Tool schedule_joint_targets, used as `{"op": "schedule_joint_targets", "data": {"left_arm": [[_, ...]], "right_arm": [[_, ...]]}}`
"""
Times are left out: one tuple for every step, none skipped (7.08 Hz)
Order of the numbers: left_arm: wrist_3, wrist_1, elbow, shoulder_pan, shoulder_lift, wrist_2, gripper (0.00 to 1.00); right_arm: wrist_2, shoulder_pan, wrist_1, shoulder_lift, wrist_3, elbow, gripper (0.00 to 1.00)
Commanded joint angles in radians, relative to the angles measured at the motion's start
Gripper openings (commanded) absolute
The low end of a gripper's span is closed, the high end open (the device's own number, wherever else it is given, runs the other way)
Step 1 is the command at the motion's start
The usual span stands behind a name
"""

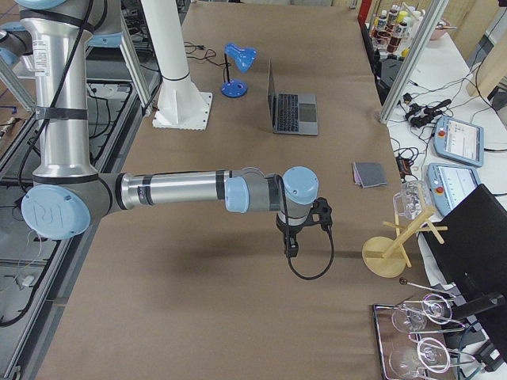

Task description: Close laptop

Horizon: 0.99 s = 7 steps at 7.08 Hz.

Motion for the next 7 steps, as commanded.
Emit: {"op": "schedule_joint_targets", "data": {"left_arm": [[0.0,0.0,-0.002,-0.001,0.01,0.0,0.98],[0.002,-0.001,-0.002,0.0,0.01,0.0,0.98],[0.002,-0.003,-0.004,0.0,0.021,-0.002,0.98],[0.002,-0.003,-0.009,0.0,0.024,-0.002,0.98],[0.002,-0.004,-0.007,0.0,0.024,-0.003,0.98],[0.002,-0.004,-0.006,0.0,0.022,-0.003,0.98],[0.002,-0.004,-0.007,0.0,0.022,-0.003,0.98]], "right_arm": [[0.0,0.002,0.0,0.001,0.0,0.009,1.0],[0.001,0.002,-0.002,0.008,0.002,0.014,1.0],[-0.002,0.002,0.0,0.011,0.0,0.012,1.0],[0.0,0.002,0.0,0.013,0.0,0.012,1.0],[0.003,0.002,0.0,0.013,0.002,0.012,1.0],[0.006,0.002,0.0,0.013,0.002,0.014,1.0],[0.006,0.002,0.0,0.013,0.002,0.015,1.0]]}}
